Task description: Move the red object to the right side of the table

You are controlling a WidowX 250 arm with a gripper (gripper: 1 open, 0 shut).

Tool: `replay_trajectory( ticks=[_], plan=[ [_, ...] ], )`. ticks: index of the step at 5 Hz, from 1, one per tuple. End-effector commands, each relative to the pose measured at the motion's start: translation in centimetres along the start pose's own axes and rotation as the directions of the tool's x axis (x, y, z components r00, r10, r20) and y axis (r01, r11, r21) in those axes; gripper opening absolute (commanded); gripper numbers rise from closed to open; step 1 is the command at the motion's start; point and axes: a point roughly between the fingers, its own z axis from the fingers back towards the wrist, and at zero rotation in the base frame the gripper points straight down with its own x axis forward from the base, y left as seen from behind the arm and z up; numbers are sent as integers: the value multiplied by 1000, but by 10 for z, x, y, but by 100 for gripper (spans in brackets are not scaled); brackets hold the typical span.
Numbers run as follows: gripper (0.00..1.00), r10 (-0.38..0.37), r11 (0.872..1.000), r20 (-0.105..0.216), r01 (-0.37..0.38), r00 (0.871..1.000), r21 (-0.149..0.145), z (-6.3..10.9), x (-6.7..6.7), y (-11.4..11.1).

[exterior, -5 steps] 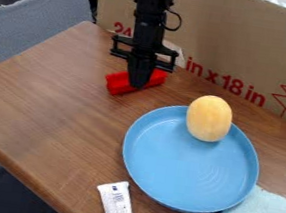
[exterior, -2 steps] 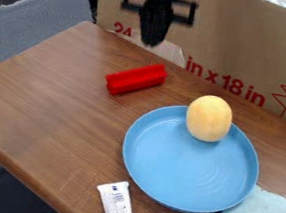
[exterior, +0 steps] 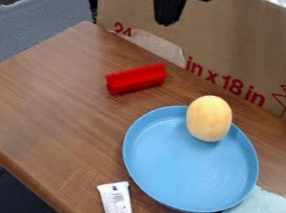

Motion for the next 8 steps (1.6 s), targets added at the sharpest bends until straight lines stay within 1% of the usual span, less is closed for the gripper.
replay_trajectory(
  ticks=[1, 2, 3, 4, 5, 6, 7, 8],
  plan=[
    [100, -79, 996, 56, 77, 995, 44, -4, 3, 11],
    [100, -145, 988, 25, 143, 989, 62, -17, 9, 17],
    [100, -197, 978, 14, 195, 980, 81, -41, -8, 19],
    [100, -256, 962, 43, 250, 966, 110, -72, -4, 24],
    [100, -329, 940, 60, 321, 942, 115, -84, -5, 35],
    [100, -360, 928, 71, 348, 930, 133, -93, -6, 44],
    [100, -396, 913, 72, 383, 916, 140, -100, 0, 58],
    [100, -395, 912, 55, 385, 917, 139, -104, 17, 57]
  ],
)
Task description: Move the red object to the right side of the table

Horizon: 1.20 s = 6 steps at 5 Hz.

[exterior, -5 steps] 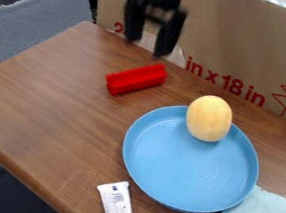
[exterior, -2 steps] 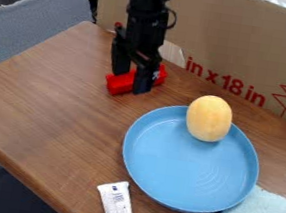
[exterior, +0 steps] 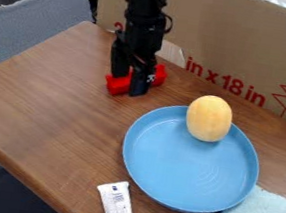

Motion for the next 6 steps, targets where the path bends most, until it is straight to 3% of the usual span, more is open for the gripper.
replay_trajectory(
  ticks=[1, 2, 3, 4, 5, 6],
  plan=[
    [100, 0, 999, 50, -2, 999, 53, 24, 4, 12],
    [0, -2, 999, 57, -1, 998, 48, 26, 7, 10],
    [0, 8, 999, 61, -10, 998, 44, 27, 10, 17],
    [0, 44, 999, 74, -46, 996, 24, 51, 13, 16],
    [0, 105, 994, 107, -106, 989, 3, 72, 10, 15],
    [0, 114, 993, 121, -116, 986, 10, 80, 5, 9]
  ],
)
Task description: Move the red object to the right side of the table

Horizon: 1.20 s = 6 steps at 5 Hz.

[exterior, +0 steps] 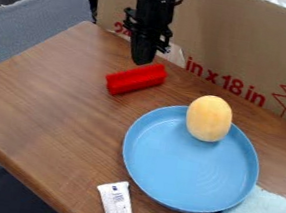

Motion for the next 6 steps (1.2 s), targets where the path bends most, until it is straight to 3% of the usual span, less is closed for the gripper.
replay_trajectory(
  ticks=[1, 2, 3, 4, 5, 6],
  plan=[
    [0, -27, 1000, 106, 25, 994, 19, 38, -1, -10],
    [0, -52, 999, 132, 51, 990, 11, 53, -2, -7],
    [0, -82, 996, 140, 83, 987, -6, 58, 3, -17],
    [100, -125, 991, 151, 130, 981, -18, 58, 7, -17],
    [100, -196, 980, 148, 197, 969, 5, 40, 19, -3],
    [100, -273, 962, 132, 272, 953, 28, 26, 11, 0]
  ],
)
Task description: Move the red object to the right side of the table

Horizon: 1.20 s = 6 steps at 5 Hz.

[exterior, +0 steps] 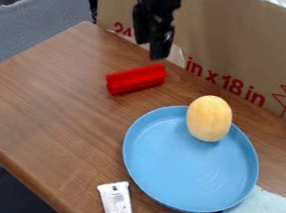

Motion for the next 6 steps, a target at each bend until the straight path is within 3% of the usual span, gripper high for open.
replay_trajectory(
  ticks=[1, 2, 3, 4, 5, 6],
  plan=[
    [100, -58, 997, 24, 57, 998, 51, 8, 8, -7],
    [100, -69, 996, -8, 70, 998, 48, 0, -7, 1],
    [100, -69, 997, -22, 70, 997, 39, -22, -7, 2],
    [100, -79, 996, -17, 80, 997, 29, -28, -13, 5],
    [100, -79, 997, -18, 79, 997, 23, -22, -8, 5],
    [100, -78, 997, -28, 79, 997, 20, -27, -3, 18]
  ],
)
